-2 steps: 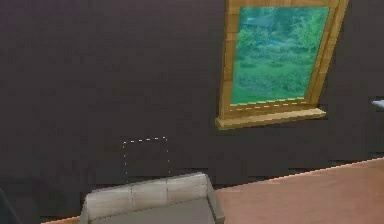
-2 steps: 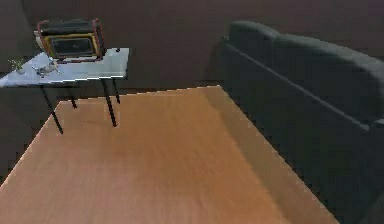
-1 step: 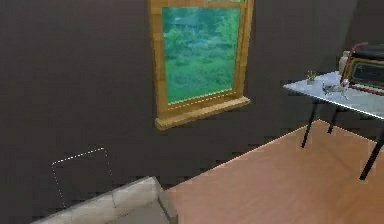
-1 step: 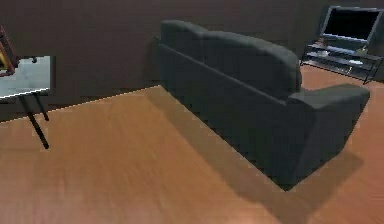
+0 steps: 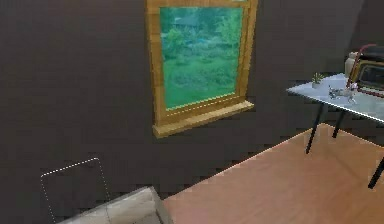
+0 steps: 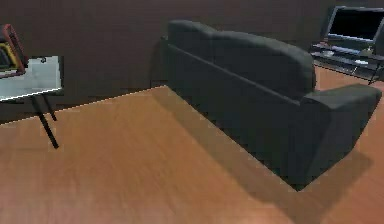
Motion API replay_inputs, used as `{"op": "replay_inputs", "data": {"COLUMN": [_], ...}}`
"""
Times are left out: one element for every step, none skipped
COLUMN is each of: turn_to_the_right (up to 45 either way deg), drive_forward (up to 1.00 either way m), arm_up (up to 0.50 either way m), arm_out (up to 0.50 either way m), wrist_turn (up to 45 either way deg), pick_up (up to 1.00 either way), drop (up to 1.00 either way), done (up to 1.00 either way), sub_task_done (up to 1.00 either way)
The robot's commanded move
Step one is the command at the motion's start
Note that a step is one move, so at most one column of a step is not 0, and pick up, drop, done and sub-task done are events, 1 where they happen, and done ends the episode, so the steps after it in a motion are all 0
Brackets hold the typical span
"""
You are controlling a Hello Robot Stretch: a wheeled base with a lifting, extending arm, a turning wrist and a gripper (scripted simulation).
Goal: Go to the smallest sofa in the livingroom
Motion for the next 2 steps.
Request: {"op": "replay_inputs", "data": {"turn_to_the_right": [-36.0,0.0], "drive_forward": [0.0,0.0], "arm_up": [0.0,0.0], "arm_out": [0.0,0.0], "wrist_turn": [0.0,0.0], "pick_up": [0.0,0.0], "drop": [0.0,0.0], "done": [0.0,1.0], "sub_task_done": [0.0,0.0]}}
